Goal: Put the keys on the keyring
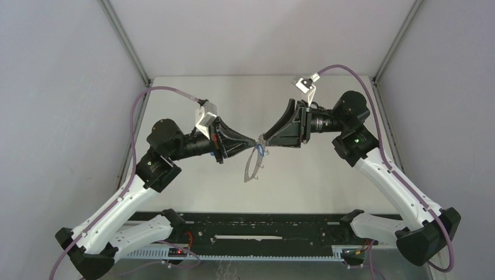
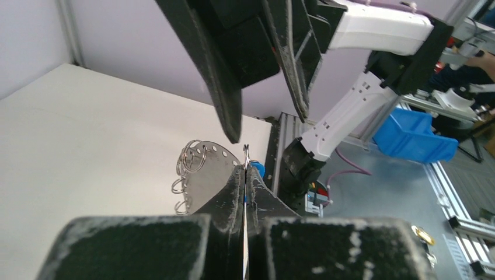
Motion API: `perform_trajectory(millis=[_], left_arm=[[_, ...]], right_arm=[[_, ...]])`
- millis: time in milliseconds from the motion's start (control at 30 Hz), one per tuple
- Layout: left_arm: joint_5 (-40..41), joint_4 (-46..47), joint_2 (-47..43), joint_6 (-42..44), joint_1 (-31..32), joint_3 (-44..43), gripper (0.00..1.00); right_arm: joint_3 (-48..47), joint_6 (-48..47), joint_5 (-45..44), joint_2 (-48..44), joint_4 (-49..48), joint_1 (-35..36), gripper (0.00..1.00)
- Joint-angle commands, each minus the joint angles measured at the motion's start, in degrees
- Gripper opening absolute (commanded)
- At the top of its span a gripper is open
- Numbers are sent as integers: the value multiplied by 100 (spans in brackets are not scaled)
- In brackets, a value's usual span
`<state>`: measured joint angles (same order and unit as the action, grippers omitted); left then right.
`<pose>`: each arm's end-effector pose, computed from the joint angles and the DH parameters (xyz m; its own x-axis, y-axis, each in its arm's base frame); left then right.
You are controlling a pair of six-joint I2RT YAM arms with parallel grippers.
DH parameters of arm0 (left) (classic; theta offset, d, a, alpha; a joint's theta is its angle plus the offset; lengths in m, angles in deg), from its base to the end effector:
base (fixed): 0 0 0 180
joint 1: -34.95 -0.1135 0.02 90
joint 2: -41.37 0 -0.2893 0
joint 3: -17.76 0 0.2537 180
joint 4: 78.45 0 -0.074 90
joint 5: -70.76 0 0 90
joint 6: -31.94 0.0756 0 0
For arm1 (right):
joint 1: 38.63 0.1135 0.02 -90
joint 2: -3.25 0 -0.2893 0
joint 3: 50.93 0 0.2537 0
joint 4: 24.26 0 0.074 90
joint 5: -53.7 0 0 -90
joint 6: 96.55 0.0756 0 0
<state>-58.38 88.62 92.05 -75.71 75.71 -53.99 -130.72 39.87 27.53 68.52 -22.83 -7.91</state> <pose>0.1239 -0.1698 0.4473 -0.1948 -0.1425 -0.9704 0.9661 0.1430 -0.2150 0.1795 0.1856 0.4642 -0.5734 0.0309 -0.8187 -0.8144 -0.1303 0.5655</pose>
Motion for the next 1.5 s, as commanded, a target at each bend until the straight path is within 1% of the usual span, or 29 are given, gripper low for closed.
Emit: perform_trajectory(millis=[0, 100, 167, 367, 500, 667, 733, 833, 967, 1133, 1200, 1233, 1267, 1300, 1333, 1367, 1400, 1467], left_arm=[[718, 312, -168, -365, 13, -208, 0], [990, 323, -157, -473, -7, -237, 0], [1027, 349, -140, -510, -10, -257, 0], [925, 373, -135, -514, -9, -249, 0], [923, 355, -132, -499, -6, -283, 0], [844, 389, -128, -507, -14, -280, 0], [797, 407, -128, -511, -11, -272, 0], [776, 425, -150, -507, -18, -255, 0], [752, 432, -180, -494, -36, -223, 0], [729, 485, -214, -462, -50, -188, 0], [717, 478, -224, -459, -63, -185, 0], [707, 478, -224, -446, -66, -185, 0], [691, 478, -232, -439, -67, -180, 0], [684, 470, -233, -428, -67, -178, 0], [682, 465, -234, -420, -70, -167, 0], [679, 461, -234, -415, -70, -170, 0], [675, 461, -234, -401, -69, -167, 0], [683, 456, -234, -391, -72, -162, 0]], right_arm=[[-20, -670, -166, -331, 692, -44, 56], [-23, -1133, -467, -515, 1444, 43, 55], [-25, -1325, -665, -573, 1680, 173, 54], [-25, -1780, -1618, -673, 1833, 565, 57], [-34, -2078, -2018, -658, 1840, 830, 58], [-138, -2459, -2677, -571, 2105, 1136, 54], [-144, -2561, -2851, -573, 2113, 1242, 48], [-157, -2643, -2965, -568, 2166, 1318, 29], [-157, -2785, -3008, -593, 2374, 1423, 12], [-157, -2985, -3109, -629, 2785, 1569, 0], [-157, -3010, -3150, -639, 2901, 1608, 0], [-150, -3021, -3202, -667, 2938, 1635, 3], [-156, -3036, -3260, -698, 2941, 1659, 11], [-157, -3049, -3340, -733, 2928, 1690, 24], [-157, -3055, -3441, -783, 2891, 1720, 39], [-157, -3071, -3529, -812, 2842, 1746, 83], [-153, -3064, -3610, -831, 2791, 1753, 98], [-156, -3060, -3716, -849, 2695, 1776, 100]])
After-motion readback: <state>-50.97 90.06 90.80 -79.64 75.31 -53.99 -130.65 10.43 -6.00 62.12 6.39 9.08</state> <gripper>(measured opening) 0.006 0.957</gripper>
